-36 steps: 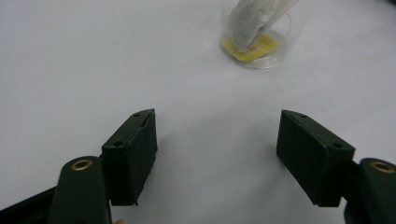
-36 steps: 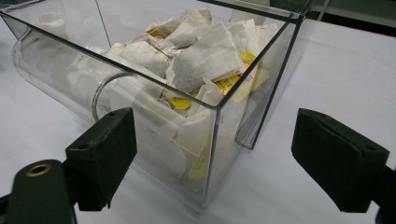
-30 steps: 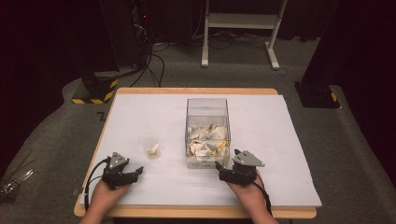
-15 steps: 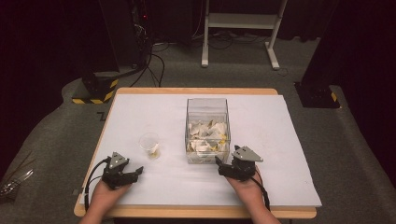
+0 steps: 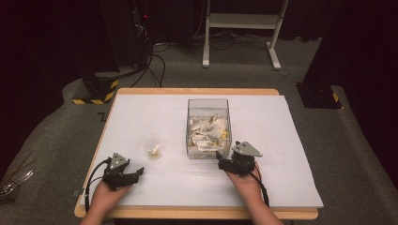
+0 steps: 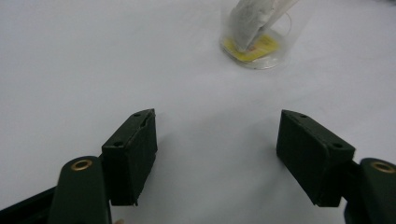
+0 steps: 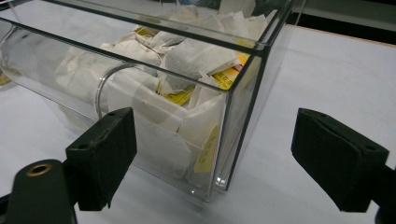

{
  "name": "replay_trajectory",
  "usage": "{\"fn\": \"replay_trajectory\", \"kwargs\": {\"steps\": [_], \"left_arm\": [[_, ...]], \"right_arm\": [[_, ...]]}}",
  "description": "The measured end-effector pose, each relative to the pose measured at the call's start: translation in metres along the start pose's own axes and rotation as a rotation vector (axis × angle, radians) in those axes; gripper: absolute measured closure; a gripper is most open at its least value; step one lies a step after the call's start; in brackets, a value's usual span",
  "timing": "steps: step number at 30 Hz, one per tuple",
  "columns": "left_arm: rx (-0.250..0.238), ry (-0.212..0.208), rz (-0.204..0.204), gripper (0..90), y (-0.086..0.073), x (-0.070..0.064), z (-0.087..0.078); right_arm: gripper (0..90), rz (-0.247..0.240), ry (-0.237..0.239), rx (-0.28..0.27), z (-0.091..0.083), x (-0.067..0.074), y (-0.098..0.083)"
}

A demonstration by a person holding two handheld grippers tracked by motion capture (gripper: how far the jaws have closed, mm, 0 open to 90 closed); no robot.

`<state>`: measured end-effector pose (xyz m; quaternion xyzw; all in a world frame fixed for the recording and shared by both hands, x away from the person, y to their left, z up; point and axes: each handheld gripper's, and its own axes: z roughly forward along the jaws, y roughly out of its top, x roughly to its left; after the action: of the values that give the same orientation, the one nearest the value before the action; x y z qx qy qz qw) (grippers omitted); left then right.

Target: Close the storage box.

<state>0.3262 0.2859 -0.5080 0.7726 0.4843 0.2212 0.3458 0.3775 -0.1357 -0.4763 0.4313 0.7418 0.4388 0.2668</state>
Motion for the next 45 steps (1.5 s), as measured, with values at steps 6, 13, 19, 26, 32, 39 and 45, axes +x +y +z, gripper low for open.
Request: {"fn": "replay_trajectory", "kwargs": {"steps": [6,13,19,26,32,39,45], "left_arm": [[0.000,-0.001,0.000,29.1,0.000,0.000,0.000],[0.000,-0.001,0.000,29.0,0.000,0.000,0.000],[-0.001,-0.002,0.000,29.0,0.000,0.000,0.000],[-0.001,-0.002,-0.001,29.0,0.000,0.000,0.000],[-0.001,-0.002,-0.001,29.0,0.000,0.000,0.000],[0.000,-0.001,0.000,29.0,0.000,0.000,0.000],[-0.002,-0.001,-0.002,29.0,0.000,0.000,0.000]], "right_arm": [[14.3,0.013,-0.024,-0.005,0.011,-0.003,0.005],[14.5,0.029,-0.047,-0.013,0.022,-0.007,0.009],[16.4,0.034,-0.070,-0.022,0.027,-0.008,0.010],[21.8,0.039,-0.074,0.000,0.027,-0.005,0.009],[23.8,0.012,-0.045,0.033,0.006,-0.011,-0.004],[25.2,0.015,-0.075,0.089,-0.017,-0.039,-0.024],[26.7,0.043,-0.103,0.149,-0.030,-0.065,-0.040]]}}
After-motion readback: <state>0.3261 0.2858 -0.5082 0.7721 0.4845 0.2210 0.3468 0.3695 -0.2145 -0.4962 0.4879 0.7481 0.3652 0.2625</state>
